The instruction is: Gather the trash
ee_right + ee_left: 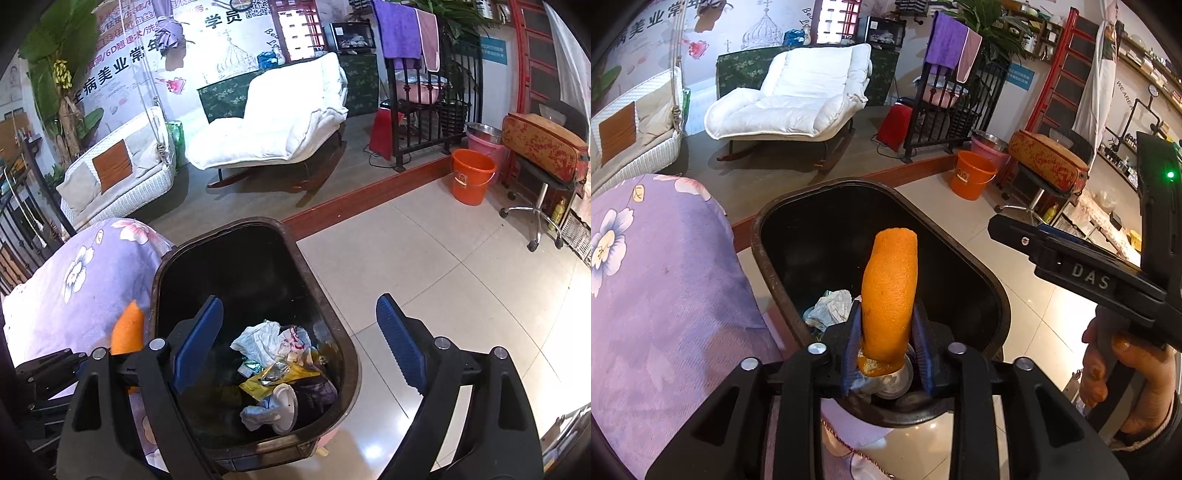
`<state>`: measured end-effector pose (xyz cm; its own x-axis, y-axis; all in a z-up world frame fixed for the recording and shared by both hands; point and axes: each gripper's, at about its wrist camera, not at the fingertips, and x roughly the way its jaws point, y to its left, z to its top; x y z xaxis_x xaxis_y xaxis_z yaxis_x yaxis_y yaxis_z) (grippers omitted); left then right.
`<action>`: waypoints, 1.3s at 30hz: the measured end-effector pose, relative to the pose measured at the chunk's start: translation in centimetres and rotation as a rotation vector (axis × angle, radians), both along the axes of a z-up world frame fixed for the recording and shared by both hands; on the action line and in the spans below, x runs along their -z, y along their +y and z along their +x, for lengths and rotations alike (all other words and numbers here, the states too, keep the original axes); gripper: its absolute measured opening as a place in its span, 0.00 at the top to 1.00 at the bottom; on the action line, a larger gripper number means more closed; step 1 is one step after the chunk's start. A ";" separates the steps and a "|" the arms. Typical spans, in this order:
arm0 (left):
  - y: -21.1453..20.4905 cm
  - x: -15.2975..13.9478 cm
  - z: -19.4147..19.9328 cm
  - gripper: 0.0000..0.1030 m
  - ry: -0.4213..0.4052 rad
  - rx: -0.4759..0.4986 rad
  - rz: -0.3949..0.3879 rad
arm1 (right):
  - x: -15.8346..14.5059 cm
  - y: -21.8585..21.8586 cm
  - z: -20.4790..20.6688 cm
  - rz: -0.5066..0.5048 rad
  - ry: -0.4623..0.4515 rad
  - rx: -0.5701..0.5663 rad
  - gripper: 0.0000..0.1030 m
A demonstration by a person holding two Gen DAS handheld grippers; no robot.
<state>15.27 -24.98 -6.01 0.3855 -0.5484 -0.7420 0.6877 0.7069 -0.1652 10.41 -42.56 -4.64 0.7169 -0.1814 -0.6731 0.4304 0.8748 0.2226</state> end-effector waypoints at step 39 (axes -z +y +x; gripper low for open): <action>13.9 -4.8 -5.0 0.05 -0.337 -0.379 -0.006 | -4.9 10.4 -2.7 -0.130 -0.274 -0.122 0.05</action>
<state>10.30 -11.13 -1.23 0.7755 -0.3280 -0.5395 0.3992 0.9167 0.0166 7.68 -32.17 0.30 0.8899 -0.1546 -0.4290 0.2601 0.9448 0.1990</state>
